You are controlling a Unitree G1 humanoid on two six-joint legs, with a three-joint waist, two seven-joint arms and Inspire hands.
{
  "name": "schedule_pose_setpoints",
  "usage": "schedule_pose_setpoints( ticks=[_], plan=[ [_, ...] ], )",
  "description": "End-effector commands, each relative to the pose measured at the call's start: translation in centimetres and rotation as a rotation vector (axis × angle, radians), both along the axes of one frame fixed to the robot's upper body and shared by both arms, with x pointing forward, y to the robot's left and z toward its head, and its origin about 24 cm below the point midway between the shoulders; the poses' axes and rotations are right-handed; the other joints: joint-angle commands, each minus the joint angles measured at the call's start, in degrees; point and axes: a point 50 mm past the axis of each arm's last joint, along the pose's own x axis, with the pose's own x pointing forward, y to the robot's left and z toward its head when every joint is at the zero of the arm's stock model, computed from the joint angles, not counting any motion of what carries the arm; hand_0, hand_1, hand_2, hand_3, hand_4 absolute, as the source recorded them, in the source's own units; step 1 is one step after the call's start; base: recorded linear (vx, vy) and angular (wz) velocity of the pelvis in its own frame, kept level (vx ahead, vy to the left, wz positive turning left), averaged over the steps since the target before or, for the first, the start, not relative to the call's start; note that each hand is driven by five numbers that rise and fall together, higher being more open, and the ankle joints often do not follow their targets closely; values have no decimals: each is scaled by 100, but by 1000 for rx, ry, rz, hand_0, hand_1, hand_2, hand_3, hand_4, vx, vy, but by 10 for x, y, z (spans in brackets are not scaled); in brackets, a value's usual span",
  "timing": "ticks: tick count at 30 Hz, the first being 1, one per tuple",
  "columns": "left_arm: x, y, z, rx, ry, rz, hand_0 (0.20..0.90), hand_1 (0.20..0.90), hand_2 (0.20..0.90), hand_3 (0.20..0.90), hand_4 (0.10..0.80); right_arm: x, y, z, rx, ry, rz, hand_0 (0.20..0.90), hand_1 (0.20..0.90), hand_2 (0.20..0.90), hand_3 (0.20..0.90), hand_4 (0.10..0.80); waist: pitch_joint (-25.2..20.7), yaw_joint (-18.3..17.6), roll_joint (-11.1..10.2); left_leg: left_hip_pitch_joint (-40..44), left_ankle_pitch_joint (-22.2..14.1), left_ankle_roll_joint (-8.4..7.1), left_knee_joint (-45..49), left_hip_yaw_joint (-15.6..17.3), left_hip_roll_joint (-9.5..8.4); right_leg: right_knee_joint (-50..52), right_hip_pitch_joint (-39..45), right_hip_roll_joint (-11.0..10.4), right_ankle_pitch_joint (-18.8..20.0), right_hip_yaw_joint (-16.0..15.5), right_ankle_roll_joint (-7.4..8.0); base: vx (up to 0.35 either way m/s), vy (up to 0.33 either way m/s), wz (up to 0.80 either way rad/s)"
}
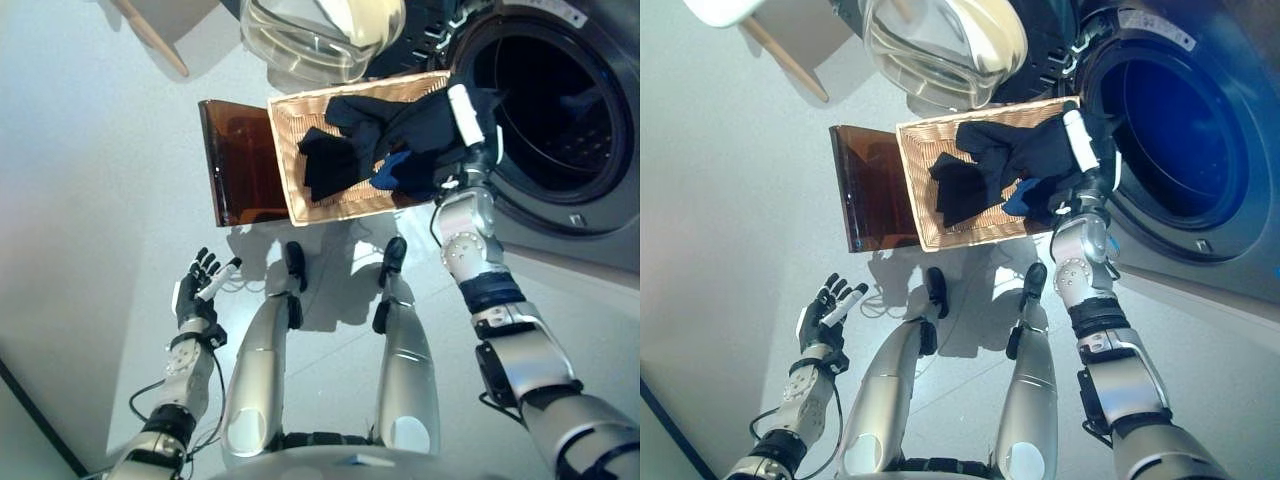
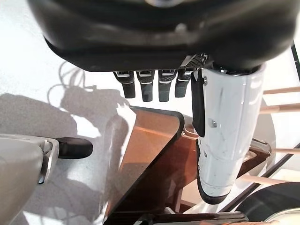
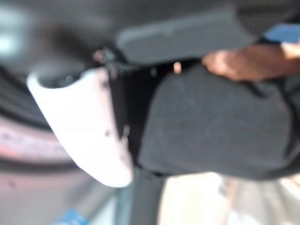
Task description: Pick up the clothes and place them into the washing machine
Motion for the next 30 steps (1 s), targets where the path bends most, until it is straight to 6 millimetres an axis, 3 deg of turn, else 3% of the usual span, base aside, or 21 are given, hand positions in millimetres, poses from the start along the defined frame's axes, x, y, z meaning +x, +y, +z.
schedule_pose_setpoints(
  ticks=[1, 9, 16, 19, 20, 23, 24, 26, 28, 30],
  plan=[
    [-23, 14, -11, -7, 35, 60, 900, 900, 900, 900, 800, -12, -18, 46, -20, -251, -50, 200, 200, 200, 200, 300, -525, 108, 149, 286, 498, -512, -1138, -191, -120, 1142, -32, 72, -1007, -186, 34, 0, 0, 0],
    [-23, 12, -12, -13, 39, 56, 900, 900, 900, 900, 800, -10, -32, 45, 95, -255, -96, 200, 200, 200, 200, 300, -536, 111, 148, 282, 480, -513, -1111, -189, -110, 1168, -32, 75, -1025, -174, 28, 0, 0, 0],
    [-24, 12, -15, -23, 57, 61, 900, 900, 900, 900, 800, -10, -45, 55, 214, -305, -126, 200, 200, 200, 200, 300, -564, 104, 136, 269, 454, -520, -1083, -196, -107, 1185, -46, 78, -1038, -162, 18, 0, 0, 0],
    [-27, 13, -18, -21, 72, 52, 900, 900, 900, 900, 800, -6, -61, 68, 264, -308, -179, 200, 200, 200, 200, 300, -592, 125, 127, 270, 445, -522, -1082, -201, -115, 1190, -49, 83, -1041, -152, 19, -35, 2, -1],
    [-27, 13, -18, -23, 73, 50, 900, 900, 900, 900, 800, -5, -64, 75, 267, -310, -184, 200, 200, 200, 200, 300, -551, 142, 144, 201, 595, -476, -1082, -138, -96, 1154, -103, 82, -884, -208, -37, -107, 10, -3],
    [-29, 13, -20, -19, 89, 34, 900, 900, 900, 900, 800, -2, -78, 106, 313, -349, -218, 200, 200, 200, 200, 300, -613, 183, 150, 255, 469, -523, -1099, -198, -119, 1168, -66, 101, -1008, -124, 13, -6, 1, -1],
    [-29, 13, -20, -19, 87, 33, 900, 900, 900, 900, 800, -2, -79, 108, 313, -351, -218, 200, 200, 200, 200, 300, -563, 189, 163, 201, 596, -481, -1089, -137, -102, 1157, -112, 92, -885, -183, -36, 0, 0, 0],
    [-29, 13, -20, -20, 90, 31, 900, 900, 900, 900, 800, -3, -85, 115, 334, -366, -237, 200, 200, 200, 200, 300, -608, 198, 159, 252, 465, -525, -1096, -197, -116, 1169, -56, 99, -1013, -124, 16, 50, -5, 1],
    [-34, 15, -24, -4, 121, 14, 900, 900, 900, 900, 800, -11, -113, 134, 407, -371, -345, 200, 200, 200, 200, 300, -640, 243, 198, 209, 591, -490, -1098, -143, -115, 1147, -81, 94, -908, -174, -27, -44, 9, 3],
    [-33, 15, -25, -1, 122, 10, 900, 900, 900, 900, 800, -13, -118, 140, 415, -375, -365, 200, 200, 200, 200, 300, -653, 263, 218, 202, 596, -492, -1106, -152, -118, 1145, -90, 96, -910, -177, -27, -47, 7, 1]
  ],
)
